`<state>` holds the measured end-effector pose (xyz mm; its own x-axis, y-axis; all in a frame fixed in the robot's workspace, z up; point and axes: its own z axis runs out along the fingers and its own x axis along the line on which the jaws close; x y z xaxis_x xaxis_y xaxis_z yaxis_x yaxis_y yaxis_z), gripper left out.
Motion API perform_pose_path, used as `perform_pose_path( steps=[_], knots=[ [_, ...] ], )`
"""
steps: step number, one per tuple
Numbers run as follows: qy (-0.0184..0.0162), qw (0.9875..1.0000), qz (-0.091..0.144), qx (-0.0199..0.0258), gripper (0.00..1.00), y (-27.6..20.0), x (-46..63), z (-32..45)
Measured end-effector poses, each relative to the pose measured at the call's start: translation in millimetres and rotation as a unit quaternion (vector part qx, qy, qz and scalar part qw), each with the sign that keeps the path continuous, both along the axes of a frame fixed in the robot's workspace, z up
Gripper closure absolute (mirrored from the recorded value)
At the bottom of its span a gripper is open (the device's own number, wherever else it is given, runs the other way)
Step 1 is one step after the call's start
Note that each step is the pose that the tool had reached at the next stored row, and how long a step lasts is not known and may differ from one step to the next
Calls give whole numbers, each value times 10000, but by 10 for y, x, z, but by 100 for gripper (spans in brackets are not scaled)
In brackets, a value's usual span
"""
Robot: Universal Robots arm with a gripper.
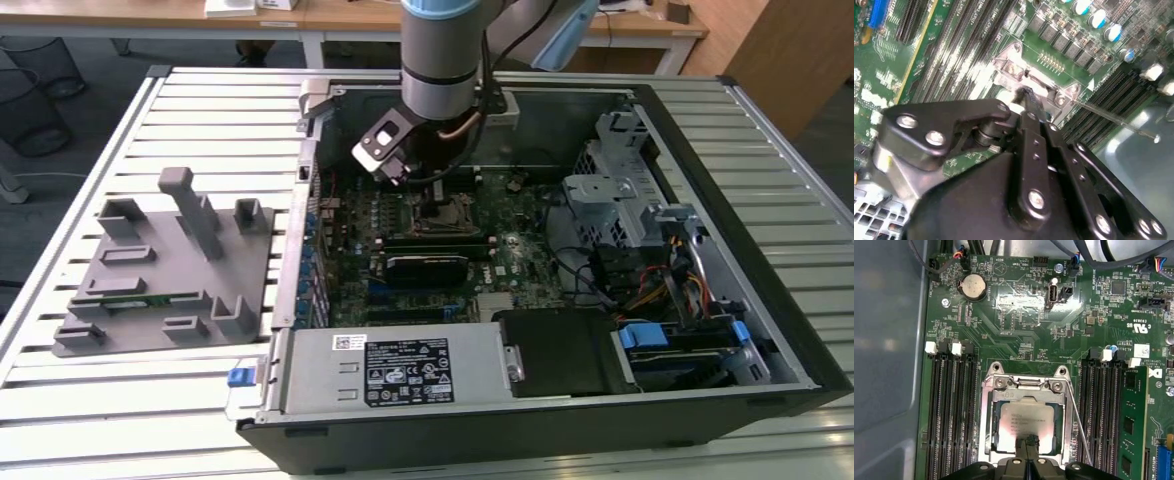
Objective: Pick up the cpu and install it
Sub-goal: 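Close the cpu cover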
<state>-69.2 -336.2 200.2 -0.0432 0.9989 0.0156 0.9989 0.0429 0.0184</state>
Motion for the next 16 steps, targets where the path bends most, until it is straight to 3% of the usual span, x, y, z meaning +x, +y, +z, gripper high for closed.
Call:
perform_pose_path(
  steps=[8, 16],
  knots=[
    [6, 10000, 0, -7, 89, -3, -2, 139],
    [6, 10000, 0, -7, 89, -6, 7, 144]
  ],
)
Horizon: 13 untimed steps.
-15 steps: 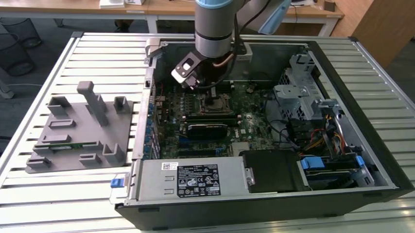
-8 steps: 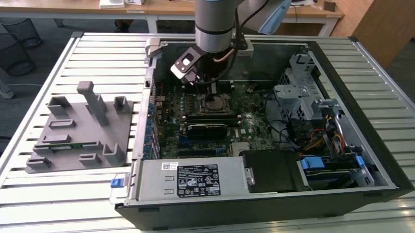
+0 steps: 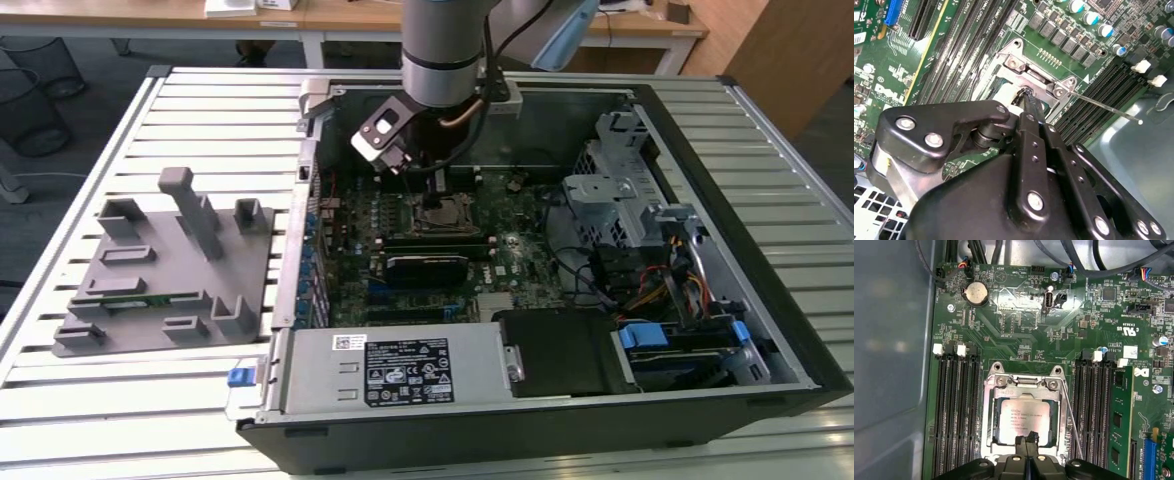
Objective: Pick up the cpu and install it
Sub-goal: 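Close the cpu cover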
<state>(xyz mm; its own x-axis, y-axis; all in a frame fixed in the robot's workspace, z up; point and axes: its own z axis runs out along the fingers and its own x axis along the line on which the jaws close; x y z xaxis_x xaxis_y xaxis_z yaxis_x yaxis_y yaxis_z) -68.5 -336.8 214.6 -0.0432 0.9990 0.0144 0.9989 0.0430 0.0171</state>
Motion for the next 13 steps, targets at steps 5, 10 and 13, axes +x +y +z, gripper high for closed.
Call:
perform_pose_path(
  steps=[5, 10, 13],
  knots=[
    [0, 10000, -1, 0, 89, 0, 32, -1],
    [0, 10000, -1, 0, 89, 0, 52, -3],
    [0, 10000, 0, 0, 89, 0, 62, -3]
  ],
)
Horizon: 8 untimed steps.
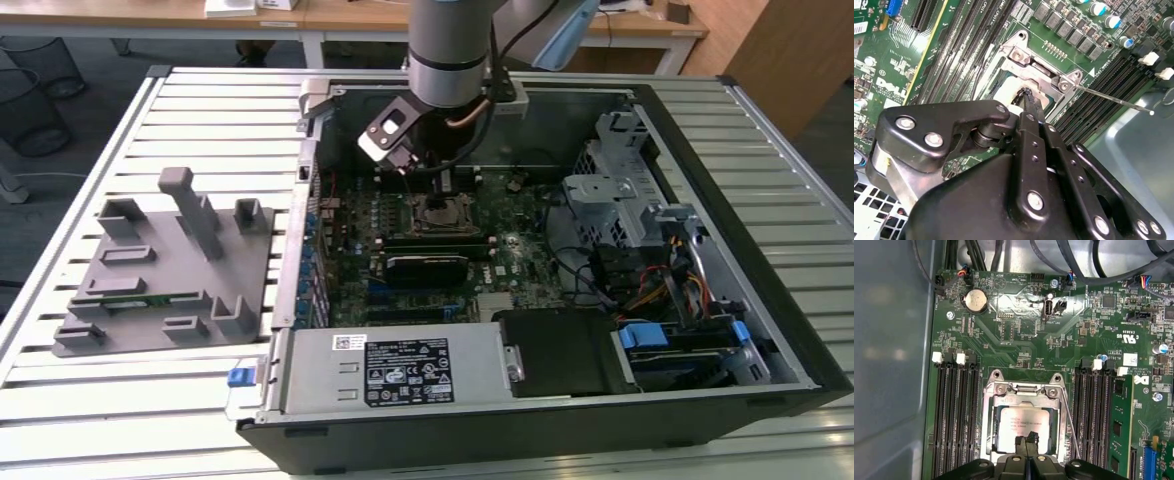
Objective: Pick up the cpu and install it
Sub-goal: 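Install the first cpu locking lever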
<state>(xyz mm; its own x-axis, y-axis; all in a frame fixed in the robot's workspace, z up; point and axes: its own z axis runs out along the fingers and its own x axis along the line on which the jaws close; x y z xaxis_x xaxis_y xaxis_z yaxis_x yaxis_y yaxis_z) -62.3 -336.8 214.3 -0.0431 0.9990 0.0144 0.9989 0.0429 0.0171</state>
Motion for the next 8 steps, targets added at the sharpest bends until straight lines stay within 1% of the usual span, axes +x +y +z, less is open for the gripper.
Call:
perform_pose_path(
  steps=[5, 8],
  knots=[
    [0, 10000, 0, 0, 89, 0, 2, 0],
    [0, 10000, 0, -1, 89, 0, 2, 14]
  ],
)
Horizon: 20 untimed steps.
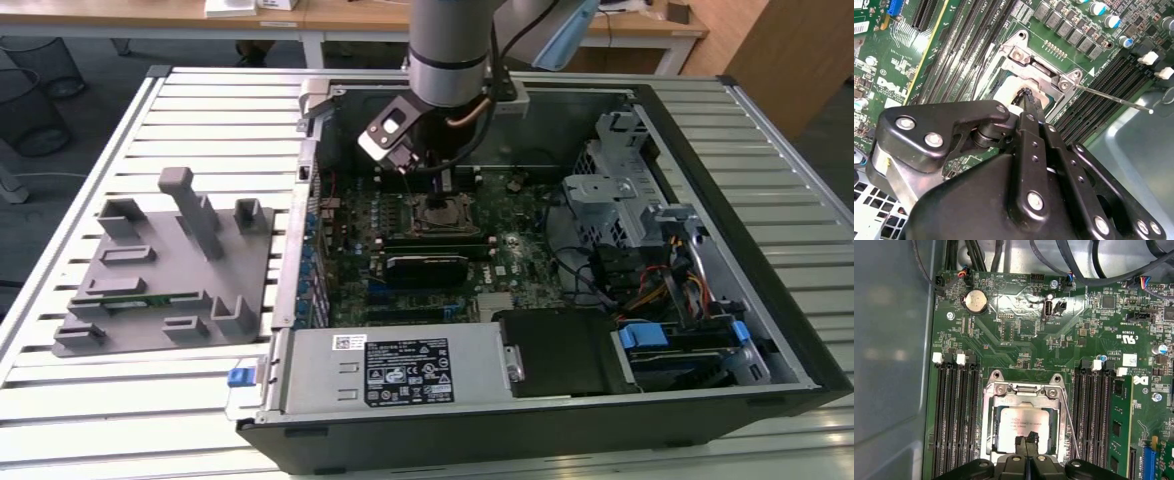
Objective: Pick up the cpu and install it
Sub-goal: 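Install the first cpu locking lever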
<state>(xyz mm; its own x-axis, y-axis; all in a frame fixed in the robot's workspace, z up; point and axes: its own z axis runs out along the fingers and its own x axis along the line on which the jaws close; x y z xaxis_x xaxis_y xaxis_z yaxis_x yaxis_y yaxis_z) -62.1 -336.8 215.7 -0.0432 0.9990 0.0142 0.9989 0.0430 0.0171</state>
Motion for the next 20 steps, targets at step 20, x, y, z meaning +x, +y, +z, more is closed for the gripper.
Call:
perform_pose_path(
  steps=[20],
  knots=[
    [0, 10000, 0, 0, 89, 0, 0, 97]
  ],
)
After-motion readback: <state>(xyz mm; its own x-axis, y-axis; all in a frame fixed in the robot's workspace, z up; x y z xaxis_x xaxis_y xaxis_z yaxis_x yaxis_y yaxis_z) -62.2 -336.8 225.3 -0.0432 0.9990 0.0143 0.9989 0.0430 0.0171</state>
